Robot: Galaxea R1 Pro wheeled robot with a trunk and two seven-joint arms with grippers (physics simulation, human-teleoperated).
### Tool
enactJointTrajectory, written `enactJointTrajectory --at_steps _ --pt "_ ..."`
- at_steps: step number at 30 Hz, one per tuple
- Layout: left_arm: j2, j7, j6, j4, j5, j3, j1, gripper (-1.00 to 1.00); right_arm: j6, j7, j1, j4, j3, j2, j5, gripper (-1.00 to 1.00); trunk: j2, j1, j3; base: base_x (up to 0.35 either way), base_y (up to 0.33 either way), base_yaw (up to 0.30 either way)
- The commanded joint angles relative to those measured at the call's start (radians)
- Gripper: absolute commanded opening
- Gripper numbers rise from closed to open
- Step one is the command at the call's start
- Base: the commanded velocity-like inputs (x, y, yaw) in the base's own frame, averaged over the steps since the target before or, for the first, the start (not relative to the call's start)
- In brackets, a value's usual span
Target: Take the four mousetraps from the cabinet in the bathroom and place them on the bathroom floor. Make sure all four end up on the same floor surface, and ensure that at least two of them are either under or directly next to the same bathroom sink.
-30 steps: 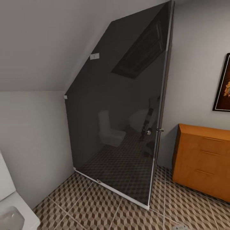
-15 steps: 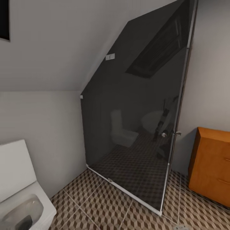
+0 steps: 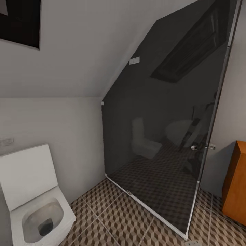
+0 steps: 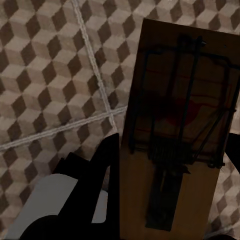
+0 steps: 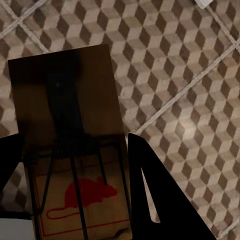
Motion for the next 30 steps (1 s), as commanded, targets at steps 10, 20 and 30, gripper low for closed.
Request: enactJointTrajectory --at_steps 10,20,30 --pt "0.001 0.006 0.002 -0.001 0.065 -0.009 0.008 -1.00 0.001 0.004 -0.001 0.001 0.005 0.000 0.002 -1.00 -0.001 0.000 -0.001 0.000 0.000 0.274" --pt "0.002 0.006 0.001 -0.001 0.071 -0.009 0.008 -1.00 0.001 0.004 -0.001 0.001 0.005 0.000 0.003 -1.00 -0.001 0.000 -0.001 0.000 0.000 0.274" --pt "0.002 0.006 0.001 -0.001 0.071 -0.009 0.009 -1.00 0.001 0.004 -0.001 0.001 0.005 0.000 0.002 -1.00 -0.001 0.000 -0.001 0.000 0.000 0.274"
